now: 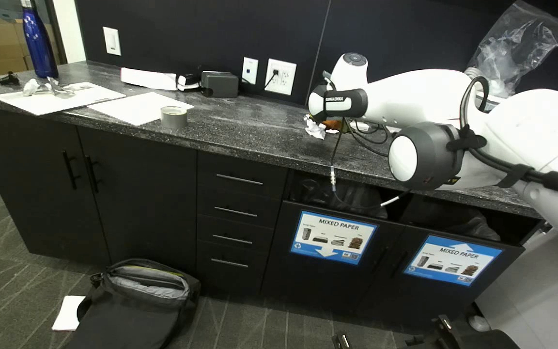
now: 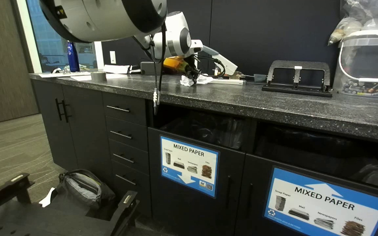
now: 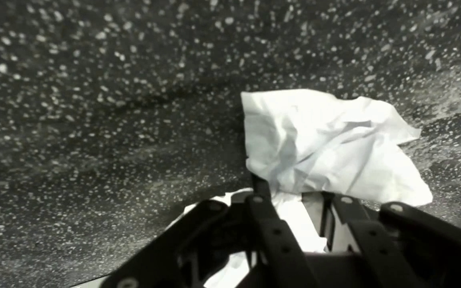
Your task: Put the papers in the bon to the left
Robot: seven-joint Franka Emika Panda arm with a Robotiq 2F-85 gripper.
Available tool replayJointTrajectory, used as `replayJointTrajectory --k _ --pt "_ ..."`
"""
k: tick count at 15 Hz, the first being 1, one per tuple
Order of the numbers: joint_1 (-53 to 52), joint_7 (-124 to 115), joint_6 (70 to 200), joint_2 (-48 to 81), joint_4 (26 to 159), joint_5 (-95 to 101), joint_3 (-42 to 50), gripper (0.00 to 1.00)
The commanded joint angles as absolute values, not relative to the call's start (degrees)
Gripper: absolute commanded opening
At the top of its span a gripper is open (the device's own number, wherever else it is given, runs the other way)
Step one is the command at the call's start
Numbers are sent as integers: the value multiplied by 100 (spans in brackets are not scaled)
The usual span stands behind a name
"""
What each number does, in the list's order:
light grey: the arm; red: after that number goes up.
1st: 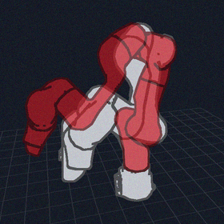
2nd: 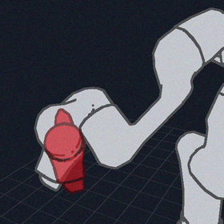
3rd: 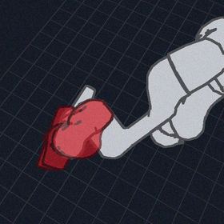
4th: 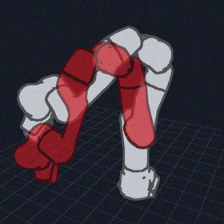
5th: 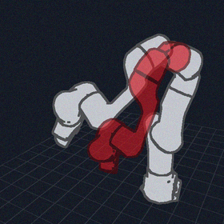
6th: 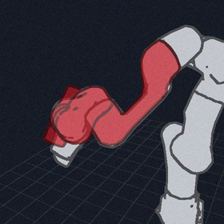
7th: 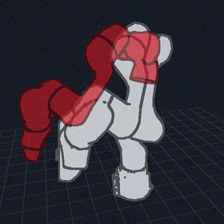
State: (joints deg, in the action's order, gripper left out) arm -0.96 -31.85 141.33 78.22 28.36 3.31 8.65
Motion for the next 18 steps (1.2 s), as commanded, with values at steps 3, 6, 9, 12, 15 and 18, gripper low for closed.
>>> replayJointTrajectory --k 3,6,9,12,15,18 --pt "60 -2008 13460 7791 2931 331 711 17" --pt "199 -1226 13130 7712 2987 206 482 18" --pt "327 -556 12775 7598 3037 186 274 17" --pt "416 -1 12398 7497 3097 232 154 18" --pt "473 468 12057 7410 3186 241 99 17" --pt "530 928 11677 7294 3201 218 4 17"
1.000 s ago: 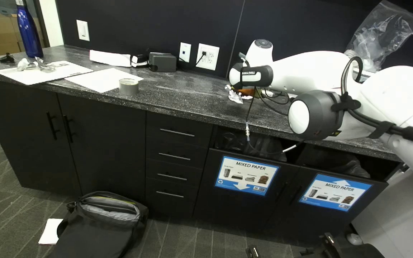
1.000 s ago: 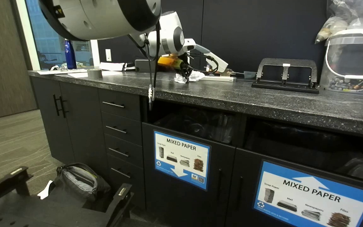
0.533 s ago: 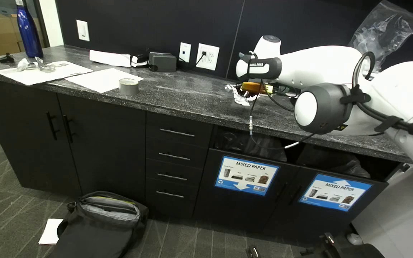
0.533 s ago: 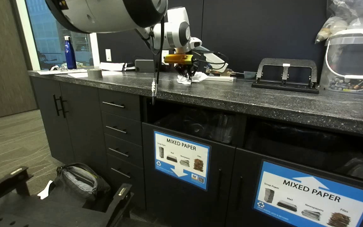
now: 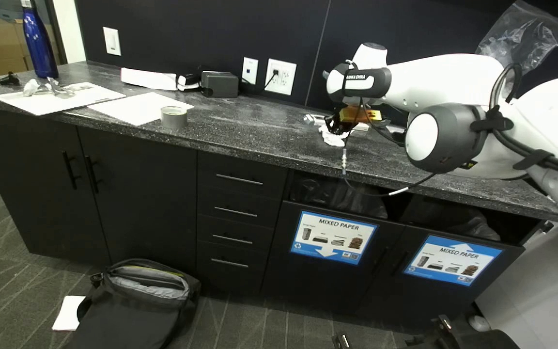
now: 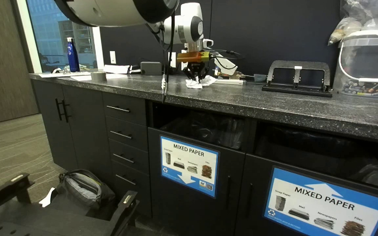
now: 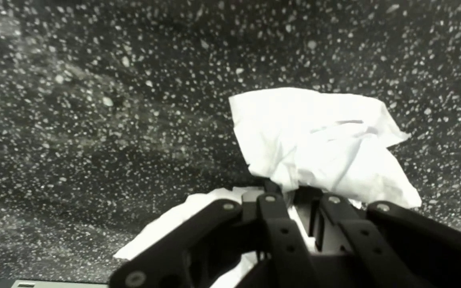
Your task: Put the papers in the bon to the left
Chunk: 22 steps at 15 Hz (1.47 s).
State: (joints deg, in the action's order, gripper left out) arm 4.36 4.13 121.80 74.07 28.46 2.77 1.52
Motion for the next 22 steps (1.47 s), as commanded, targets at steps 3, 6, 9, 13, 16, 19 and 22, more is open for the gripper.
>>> replayJointTrajectory --k 3,6,9,13,16,19,22 --pt "682 1495 11202 7140 3227 164 -153 17" --pt "849 1921 10483 6952 3290 219 -186 17" --pt "969 2155 9561 6768 3346 348 -58 17" --pt "1116 2569 8402 6513 3589 554 98 17" --pt "1161 2982 7675 6294 3933 853 268 17" --pt "1133 3438 7258 6021 4496 1264 450 18" --pt "1112 3683 7405 5602 5354 1595 533 16"
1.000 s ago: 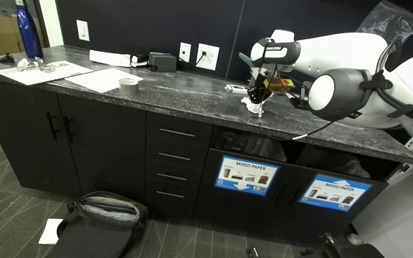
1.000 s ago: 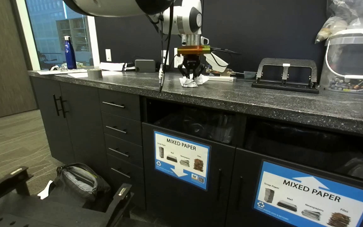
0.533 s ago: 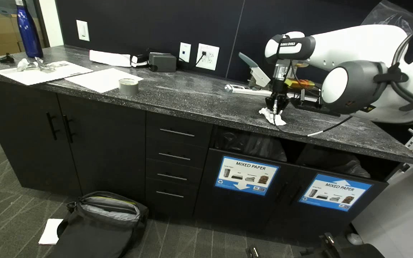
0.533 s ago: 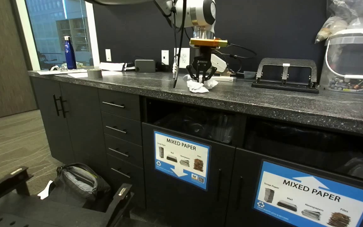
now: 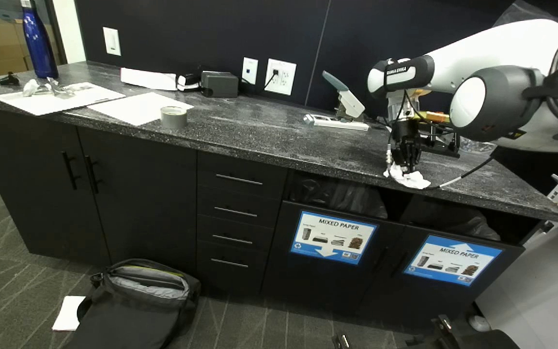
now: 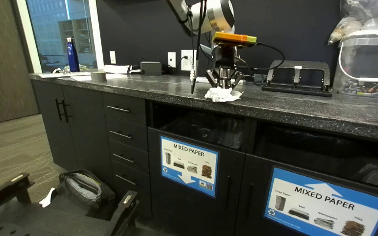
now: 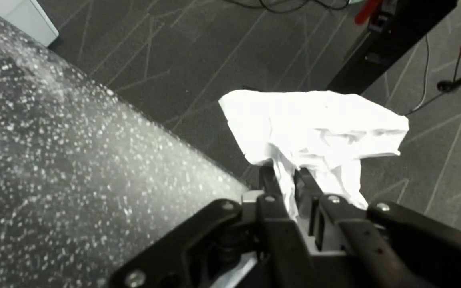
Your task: Put the papers in the bon to the left
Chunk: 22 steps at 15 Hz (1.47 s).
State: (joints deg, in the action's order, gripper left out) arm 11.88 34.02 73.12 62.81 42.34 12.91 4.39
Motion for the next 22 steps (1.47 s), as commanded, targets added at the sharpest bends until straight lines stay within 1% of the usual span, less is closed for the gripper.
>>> replayJointTrajectory --k 1,8,15,22 --pt "1108 3723 7463 5484 5602 1687 542 17" --pt "1086 3988 7313 4528 7396 2091 367 17" --pt "1162 3919 7621 3563 9326 1534 -91 17" --pt "1139 4044 7979 2381 11362 1391 -241 17"
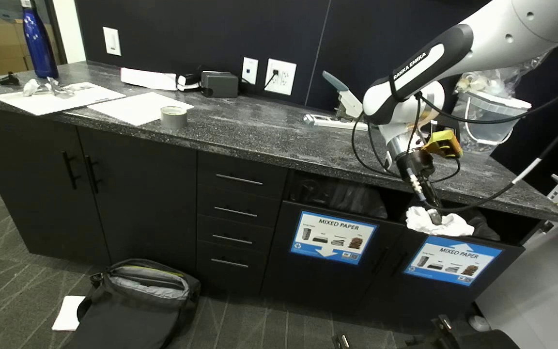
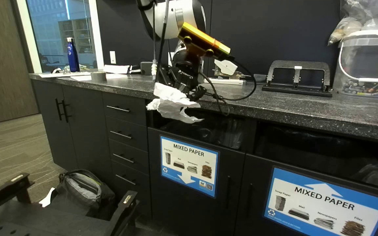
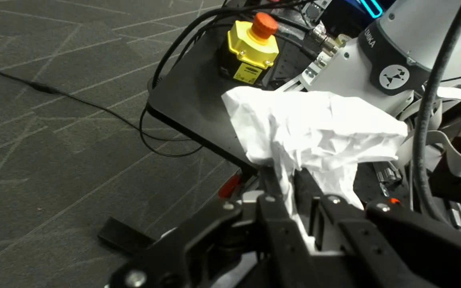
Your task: Put the papers in the bon to the left
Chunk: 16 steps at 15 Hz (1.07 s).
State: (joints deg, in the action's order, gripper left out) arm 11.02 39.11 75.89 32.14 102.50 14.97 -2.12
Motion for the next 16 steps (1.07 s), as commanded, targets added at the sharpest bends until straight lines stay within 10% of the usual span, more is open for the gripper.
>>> replayJointTrajectory --k 1,16 --pt "1150 4041 8125 2184 11673 1336 -228 17" --pt "1331 3612 13037 2289 13149 -1608 -191 10"
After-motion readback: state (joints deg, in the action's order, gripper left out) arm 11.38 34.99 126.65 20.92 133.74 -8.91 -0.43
